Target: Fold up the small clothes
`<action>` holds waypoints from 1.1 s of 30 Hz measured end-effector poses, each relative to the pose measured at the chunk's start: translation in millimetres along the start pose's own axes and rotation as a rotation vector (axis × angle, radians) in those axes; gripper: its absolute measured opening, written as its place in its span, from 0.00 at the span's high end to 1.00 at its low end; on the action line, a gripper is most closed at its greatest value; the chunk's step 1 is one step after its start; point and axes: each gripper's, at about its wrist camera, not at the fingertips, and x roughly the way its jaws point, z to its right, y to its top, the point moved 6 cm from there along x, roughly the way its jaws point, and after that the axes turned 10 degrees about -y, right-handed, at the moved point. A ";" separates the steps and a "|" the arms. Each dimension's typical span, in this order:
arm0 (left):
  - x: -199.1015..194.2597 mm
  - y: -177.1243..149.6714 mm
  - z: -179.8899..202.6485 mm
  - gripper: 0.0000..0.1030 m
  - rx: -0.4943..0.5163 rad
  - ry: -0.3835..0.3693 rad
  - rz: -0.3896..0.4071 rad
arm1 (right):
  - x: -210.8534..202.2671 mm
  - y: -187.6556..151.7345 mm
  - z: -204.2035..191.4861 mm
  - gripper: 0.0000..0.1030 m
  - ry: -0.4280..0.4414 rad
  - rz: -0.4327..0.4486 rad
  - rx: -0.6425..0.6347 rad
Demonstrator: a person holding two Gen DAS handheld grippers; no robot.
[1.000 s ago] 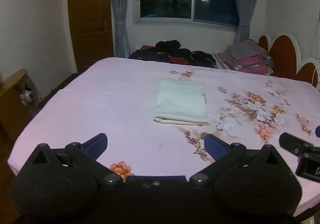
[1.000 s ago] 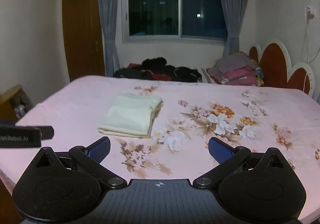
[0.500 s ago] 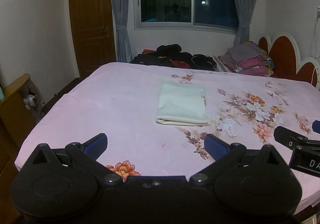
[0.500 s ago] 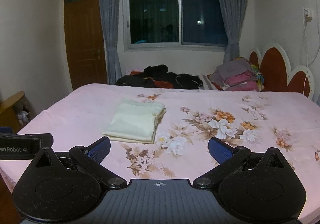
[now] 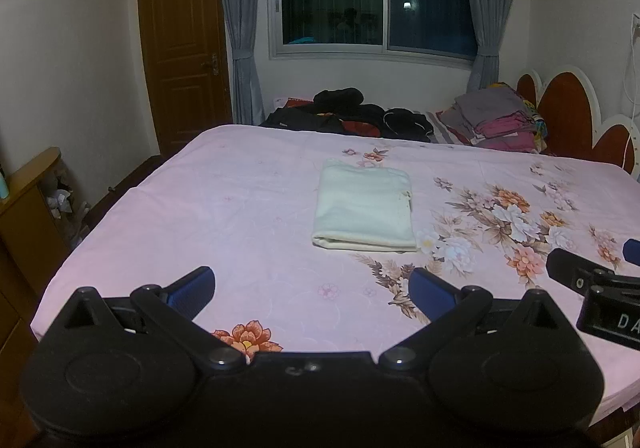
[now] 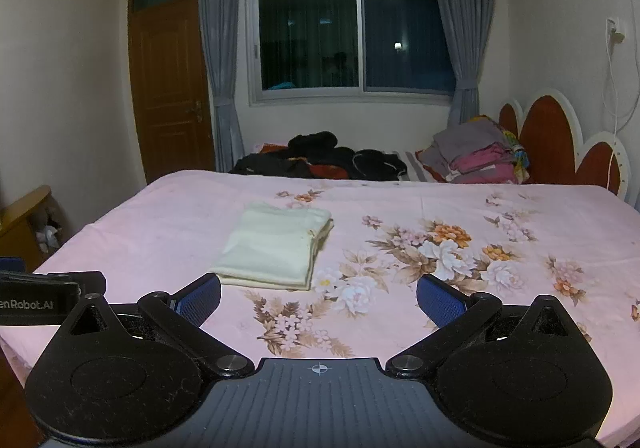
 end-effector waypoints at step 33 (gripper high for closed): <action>1.0 -1.8 0.2 0.00 0.002 -0.003 -0.010 | 0.9 -2.6 -0.9 0.00 0.009 -0.008 0.004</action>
